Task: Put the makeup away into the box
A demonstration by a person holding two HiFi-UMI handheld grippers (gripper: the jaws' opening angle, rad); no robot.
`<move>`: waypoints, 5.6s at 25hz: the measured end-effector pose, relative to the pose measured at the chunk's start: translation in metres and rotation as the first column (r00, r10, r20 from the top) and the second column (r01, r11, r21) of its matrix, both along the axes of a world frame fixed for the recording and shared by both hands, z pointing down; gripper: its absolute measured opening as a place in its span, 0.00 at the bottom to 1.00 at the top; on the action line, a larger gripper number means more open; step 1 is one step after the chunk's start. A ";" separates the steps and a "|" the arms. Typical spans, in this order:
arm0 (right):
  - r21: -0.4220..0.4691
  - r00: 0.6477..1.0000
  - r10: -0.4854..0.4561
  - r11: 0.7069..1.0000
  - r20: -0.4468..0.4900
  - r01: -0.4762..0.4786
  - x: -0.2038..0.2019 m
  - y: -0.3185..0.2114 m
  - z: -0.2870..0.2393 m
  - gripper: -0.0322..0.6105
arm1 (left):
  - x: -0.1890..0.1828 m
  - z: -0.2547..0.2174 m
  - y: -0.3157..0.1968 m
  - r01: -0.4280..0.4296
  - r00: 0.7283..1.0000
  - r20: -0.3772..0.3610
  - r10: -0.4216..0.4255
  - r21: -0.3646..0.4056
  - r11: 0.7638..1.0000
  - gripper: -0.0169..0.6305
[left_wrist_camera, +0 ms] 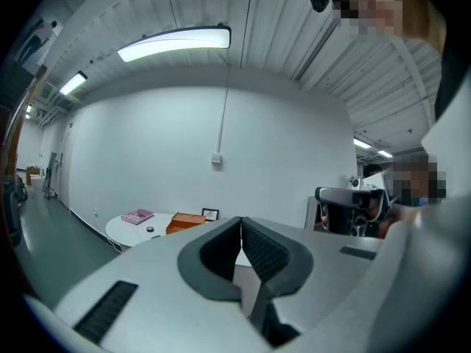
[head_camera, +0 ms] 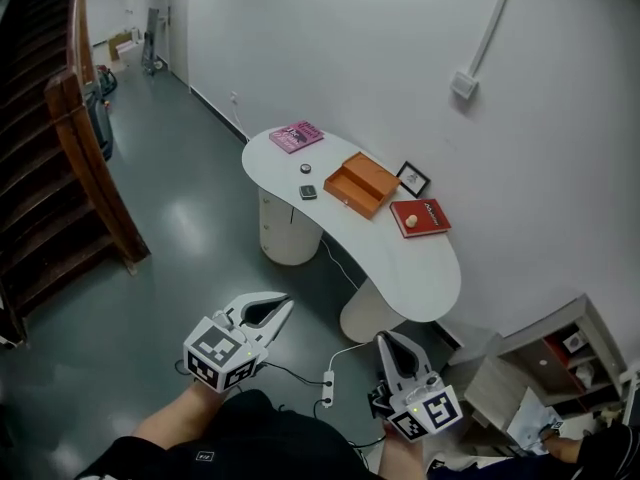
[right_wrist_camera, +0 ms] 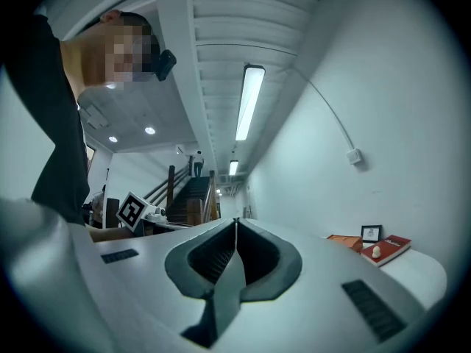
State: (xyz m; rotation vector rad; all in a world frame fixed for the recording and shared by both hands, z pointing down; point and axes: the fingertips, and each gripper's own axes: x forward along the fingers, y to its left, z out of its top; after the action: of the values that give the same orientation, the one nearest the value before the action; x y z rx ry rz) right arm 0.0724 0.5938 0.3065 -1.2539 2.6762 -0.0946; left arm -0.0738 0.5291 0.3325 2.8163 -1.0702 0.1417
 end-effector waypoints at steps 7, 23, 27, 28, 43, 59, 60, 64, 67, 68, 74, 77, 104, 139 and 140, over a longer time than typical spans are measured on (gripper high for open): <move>-0.063 0.998 -0.042 0.997 0.047 0.045 0.010 0.002 0.014 0.11 | 0.009 0.021 0.014 0.026 1.000 -0.016 -0.027 -0.056 0.998 0.05; -0.144 0.996 0.024 0.989 0.086 -0.011 -0.002 -0.160 0.033 0.11 | -0.010 0.029 -0.152 -0.040 0.999 -0.012 0.039 -0.059 0.997 0.05; -0.154 0.995 0.045 0.988 0.085 -0.032 -0.014 -0.204 0.034 0.11 | -0.022 0.030 -0.199 -0.061 0.998 -0.016 0.060 -0.060 0.996 0.05; -0.159 0.995 0.052 0.987 0.085 -0.038 -0.017 -0.213 0.035 0.11 | -0.025 0.029 -0.209 -0.067 0.998 -0.018 0.066 -0.057 0.996 0.05; -0.187 0.975 0.142 0.976 0.169 -0.109 -0.012 -0.299 0.035 0.11 | -0.018 0.032 -0.292 -0.184 0.983 0.015 0.185 -0.054 0.981 0.05; -0.230 0.974 0.128 0.970 0.189 -0.082 0.087 -0.431 0.056 0.11 | 0.076 0.032 -0.420 -0.146 0.989 -0.002 0.146 -0.058 0.988 0.05; -0.232 0.973 0.129 0.969 0.189 -0.084 0.096 -0.439 0.057 0.11 | 0.086 0.030 -0.426 -0.150 0.989 -0.004 0.150 -0.055 0.987 0.05; -0.220 0.974 0.120 0.973 0.192 -0.077 0.121 -0.465 0.049 0.11 | 0.116 0.028 -0.449 -0.161 0.987 0.004 0.161 -0.056 0.985 0.05; -0.223 0.979 0.093 0.973 0.183 -0.050 0.133 -0.473 0.051 0.11 | 0.129 0.026 -0.462 -0.149 0.989 0.004 0.150 -0.050 0.987 0.05; -0.230 0.981 0.087 0.972 0.176 -0.045 0.136 -0.475 0.054 0.11 | 0.133 0.026 -0.466 -0.144 0.989 0.001 0.145 -0.049 0.988 0.05; -0.272 0.972 0.149 0.957 0.184 -0.095 0.160 -0.493 0.066 0.11 | 0.152 0.033 -0.489 -0.178 0.984 0.000 0.178 -0.078 0.981 0.05; -0.285 0.963 0.198 0.948 0.180 -0.142 0.167 -0.503 0.069 0.11 | 0.158 0.037 -0.503 -0.205 0.978 0.016 0.207 -0.082 0.975 0.05; -0.436 0.886 0.449 0.779 -0.113 -0.450 0.230 -0.504 0.184 0.11 | 0.216 0.119 -0.519 -0.418 0.889 0.076 0.452 -0.269 0.868 0.05; -0.440 0.861 0.440 0.740 -0.256 -0.509 0.284 -0.565 0.240 0.22 | 0.199 0.121 -0.526 -0.329 0.903 0.188 0.388 -0.280 0.902 0.05; -0.430 0.861 0.440 0.747 -0.254 -0.508 0.278 -0.566 0.230 0.22 | 0.195 0.117 -0.533 -0.332 0.905 0.183 0.385 -0.263 0.906 0.05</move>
State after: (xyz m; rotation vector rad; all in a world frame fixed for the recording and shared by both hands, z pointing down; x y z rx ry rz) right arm 0.3502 0.0282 0.5363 -2.1349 2.4088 -0.6655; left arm 0.1213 -0.0043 0.4494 2.7993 -0.5065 0.6017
